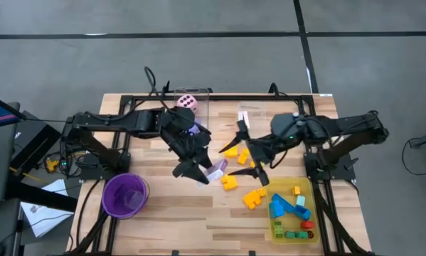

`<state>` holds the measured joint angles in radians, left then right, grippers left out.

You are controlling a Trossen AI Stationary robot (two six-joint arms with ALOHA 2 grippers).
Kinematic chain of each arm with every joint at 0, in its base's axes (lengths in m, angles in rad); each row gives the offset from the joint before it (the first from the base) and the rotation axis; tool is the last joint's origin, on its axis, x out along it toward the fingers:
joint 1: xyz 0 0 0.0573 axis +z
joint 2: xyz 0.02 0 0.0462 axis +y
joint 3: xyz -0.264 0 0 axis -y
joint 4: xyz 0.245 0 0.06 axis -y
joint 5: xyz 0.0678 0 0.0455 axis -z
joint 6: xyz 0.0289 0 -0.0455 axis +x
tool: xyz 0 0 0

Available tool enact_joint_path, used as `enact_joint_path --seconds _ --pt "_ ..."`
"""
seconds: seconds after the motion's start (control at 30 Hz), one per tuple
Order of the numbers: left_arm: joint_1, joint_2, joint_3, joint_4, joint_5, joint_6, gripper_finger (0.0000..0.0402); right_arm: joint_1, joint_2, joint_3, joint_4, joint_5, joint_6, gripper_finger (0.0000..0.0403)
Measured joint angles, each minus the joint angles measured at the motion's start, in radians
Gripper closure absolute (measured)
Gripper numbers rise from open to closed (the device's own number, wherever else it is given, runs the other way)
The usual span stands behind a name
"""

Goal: Pick & Place Toys
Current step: Put the pink deck of cards into the right transparent bin

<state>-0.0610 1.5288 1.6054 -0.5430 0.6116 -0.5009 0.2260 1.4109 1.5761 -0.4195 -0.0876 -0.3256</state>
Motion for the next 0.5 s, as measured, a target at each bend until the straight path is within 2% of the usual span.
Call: enact_joint_path --seconds 0.27,0.5 --pt "-0.011 0.0 0.0 0.001 0.039 0.028 0.0082 0.0 0.105 0.096 -0.061 -0.087 -0.022 0.0097" --pt "-0.011 0.001 0.0 0.002 0.051 0.029 0.0091 -0.009 0.112 0.122 -0.074 -0.099 -0.042 0.0109"
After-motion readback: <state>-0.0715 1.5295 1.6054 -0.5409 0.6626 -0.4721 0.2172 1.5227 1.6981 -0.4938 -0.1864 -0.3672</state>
